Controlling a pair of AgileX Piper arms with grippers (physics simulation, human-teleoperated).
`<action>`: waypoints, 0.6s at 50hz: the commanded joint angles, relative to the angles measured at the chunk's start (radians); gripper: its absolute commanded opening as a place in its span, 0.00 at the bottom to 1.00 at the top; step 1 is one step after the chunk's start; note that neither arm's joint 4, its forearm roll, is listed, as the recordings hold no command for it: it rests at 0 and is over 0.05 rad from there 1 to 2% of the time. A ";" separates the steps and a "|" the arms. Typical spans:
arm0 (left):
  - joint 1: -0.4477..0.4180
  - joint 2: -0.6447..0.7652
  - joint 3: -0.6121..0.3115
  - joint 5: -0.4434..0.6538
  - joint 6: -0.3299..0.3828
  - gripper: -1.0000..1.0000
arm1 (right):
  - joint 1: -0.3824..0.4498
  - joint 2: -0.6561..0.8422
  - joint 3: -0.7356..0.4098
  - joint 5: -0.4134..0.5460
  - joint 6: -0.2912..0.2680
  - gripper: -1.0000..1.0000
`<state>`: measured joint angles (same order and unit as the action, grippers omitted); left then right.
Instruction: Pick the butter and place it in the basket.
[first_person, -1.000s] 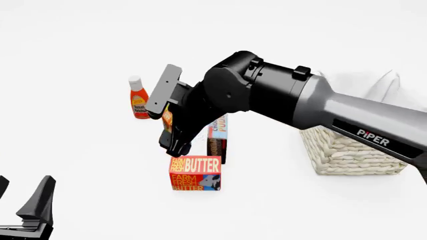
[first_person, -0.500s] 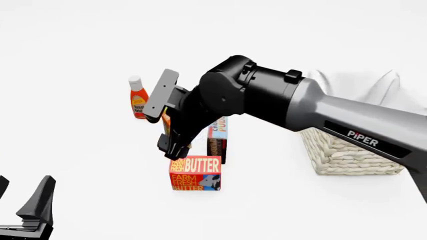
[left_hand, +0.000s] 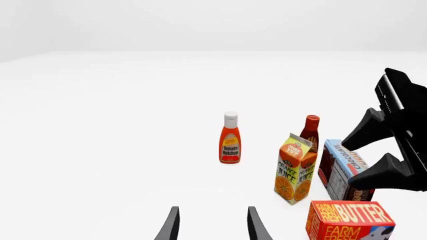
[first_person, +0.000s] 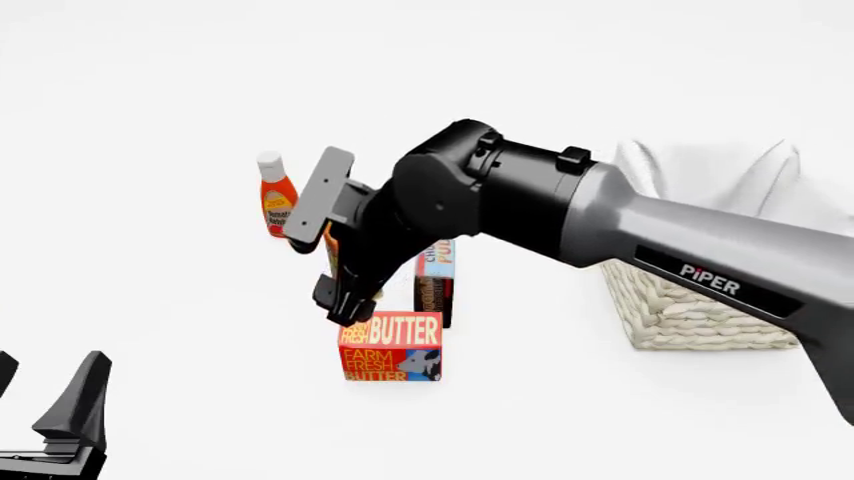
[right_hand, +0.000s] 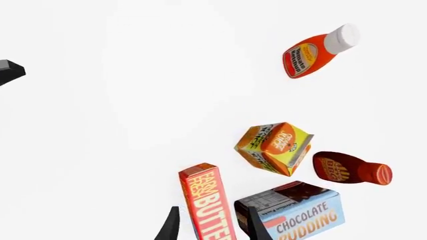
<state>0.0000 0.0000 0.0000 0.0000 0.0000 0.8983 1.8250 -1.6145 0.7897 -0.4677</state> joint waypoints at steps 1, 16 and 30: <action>0.000 0.000 0.000 0.000 0.000 1.00 | -0.001 0.007 0.000 -0.004 -0.002 1.00; 0.000 0.000 0.000 0.000 0.000 1.00 | -0.006 0.021 0.000 -0.013 -0.004 1.00; 0.000 0.000 0.000 0.000 0.000 1.00 | -0.003 0.030 0.003 -0.020 0.002 1.00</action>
<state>0.0000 0.0000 0.0000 0.0000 0.0000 0.8944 1.8484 -1.6131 0.7743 -0.4686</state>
